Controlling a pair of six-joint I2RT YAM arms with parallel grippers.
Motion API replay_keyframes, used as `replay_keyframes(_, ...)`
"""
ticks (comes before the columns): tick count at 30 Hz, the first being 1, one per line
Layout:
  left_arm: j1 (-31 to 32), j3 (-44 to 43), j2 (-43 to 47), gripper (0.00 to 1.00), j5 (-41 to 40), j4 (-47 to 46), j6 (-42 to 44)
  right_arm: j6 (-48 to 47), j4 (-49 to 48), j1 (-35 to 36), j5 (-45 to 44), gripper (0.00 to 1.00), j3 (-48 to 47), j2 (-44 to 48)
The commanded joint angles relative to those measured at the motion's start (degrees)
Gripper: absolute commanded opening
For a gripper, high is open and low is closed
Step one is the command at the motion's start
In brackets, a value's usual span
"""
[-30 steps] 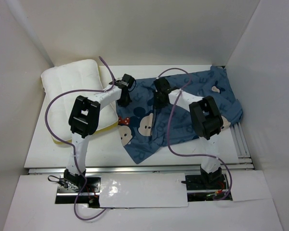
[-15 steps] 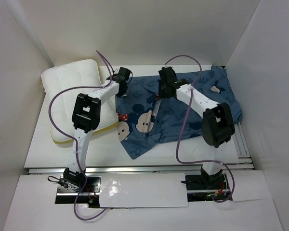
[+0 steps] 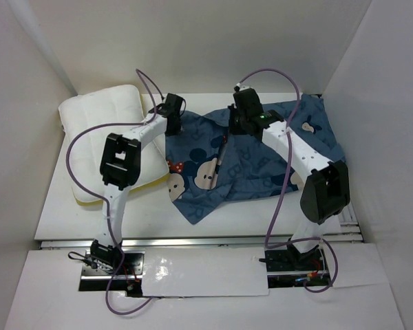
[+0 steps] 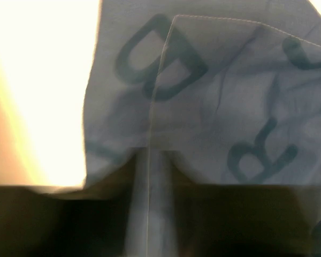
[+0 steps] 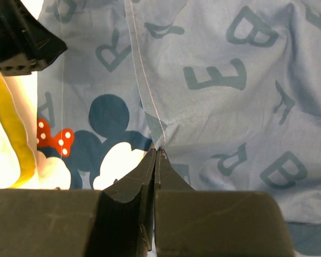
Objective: Put the pillow into the pillowcase
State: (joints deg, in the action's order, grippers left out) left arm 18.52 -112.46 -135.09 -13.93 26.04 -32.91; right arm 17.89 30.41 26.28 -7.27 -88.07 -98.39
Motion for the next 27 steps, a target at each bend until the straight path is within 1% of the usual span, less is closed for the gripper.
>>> replay_keyframes(1,0.2,3.7,11.0,0.52,-0.9,-2.2,7.1,-1.4,1.1,0.3,1.5,0.00,-0.5,0.7)
replay_keyframes(2,0.7,5.1,13.3,0.60,-2.3,-1.3,8.2,-1.5,1.1,0.3,1.5,0.00,-0.5,0.7)
replay_keyframes(3,0.7,6.8,19.0,0.70,-4.0,-0.6,9.0,-1.5,0.5,0.3,1.5,0.00,0.0,0.7)
replay_keyframes(4,1.4,11.3,22.3,0.78,-6.6,0.2,10.8,-1.5,0.5,0.3,1.5,0.00,0.0,0.7)
replay_keyframes(5,2.1,13.7,25.5,0.91,-8.1,1.2,10.8,-1.5,-0.2,0.3,1.5,0.00,0.6,0.7)
replay_keyframes(6,2.1,16.3,29.0,1.00,-9.7,2.4,10.3,-1.5,-0.2,0.3,1.5,0.00,1.2,0.7)
replay_keyframes(7,2.1,18.7,35.7,1.00,-12.5,4.1,9.3,-1.5,-0.2,0.3,1.5,0.00,1.2,0.7)
replay_keyframes(8,2.1,23.4,38.8,1.00,-13.8,6.4,5.9,-1.5,-0.8,0.3,1.5,0.00,1.8,0.7)
replay_keyframes(9,2.1,25.6,41.6,1.00,-15.6,13.0,2.6,-1.5,-1.7,-0.2,1.5,0.00,2.8,0.7)
replay_keyframes(10,2.1,28.0,44.0,1.00,-16.8,16.5,-0.9,-1.5,-1.7,-0.2,1.5,0.00,2.8,1.3)
replay_keyframes(11,2.1,33.6,48.5,1.00,-16.8,19.1,-6.5,-1.5,-2.4,-0.8,1.5,0.00,3.5,1.3)
replay_keyframes(12,2.1,36.6,50.3,1.00,-16.8,21.1,-10.0,-1.5,-2.4,-0.8,2.0,0.00,4.2,1.3)
replay_keyframes(13,2.7,39.7,51.8,1.00,-15.2,22.5,-12.2,-1.5,-2.4,-1.4,2.0,0.00,4.2,1.3)
replay_keyframes(14,3.4,44.2,53.5,1.00,-14.5,22.0,-12.3,-2.0,-2.9,-1.4,2.5,0.00,4.2,1.3)
replay_keyframes(15,4.4,45.6,53.5,1.00,-15.0,22.0,-12.3,-2.0,-3.4,-1.4,2.5,0.00,4.7,1.3)
replay_keyframes(16,6.7,46.7,53.5,1.00,-17.2,25.1,-15.2,-2.0,-3.4,-1.4,3.0,0.00,4.8,1.3)
replay_keyframes(18,8.6,48.8,50.9,1.00,-20.2,30.4,-21.0,-2.5,-1.9,-1.4,3.0,0.00,4.0,0.7)
replay_keyframes(19,9.4,49.6,50.0,1.00,-23.1,34.0,-23.6,-2.5,-1.9,-1.4,3.0,0.00,4.0,0.7)
replay_keyframes(20,9.4,51.3,49.1,1.00,-24.1,34.1,-27.2,-2.5,-2.7,-1.4,3.0,0.00,4.0,0.7)
replay_keyframes(24,8.6,51.9,42.6,1.00,-25.0,31.1,-28.1,-3.2,-2.7,-0.9,3.8,0.00,4.5,1.3)
replay_keyframes(25,8.6,51.4,40.2,1.00,-25.7,30.4,-27.6,-3.7,-2.7,-0.4,3.8,0.00,4.5,1.3)
replay_keyframes(27,8.6,49.6,38.7,1.00,-25.7,30.4,-27.6,-3.7,-2.7,-0.4,2.4,0.00,4.5,1.3)
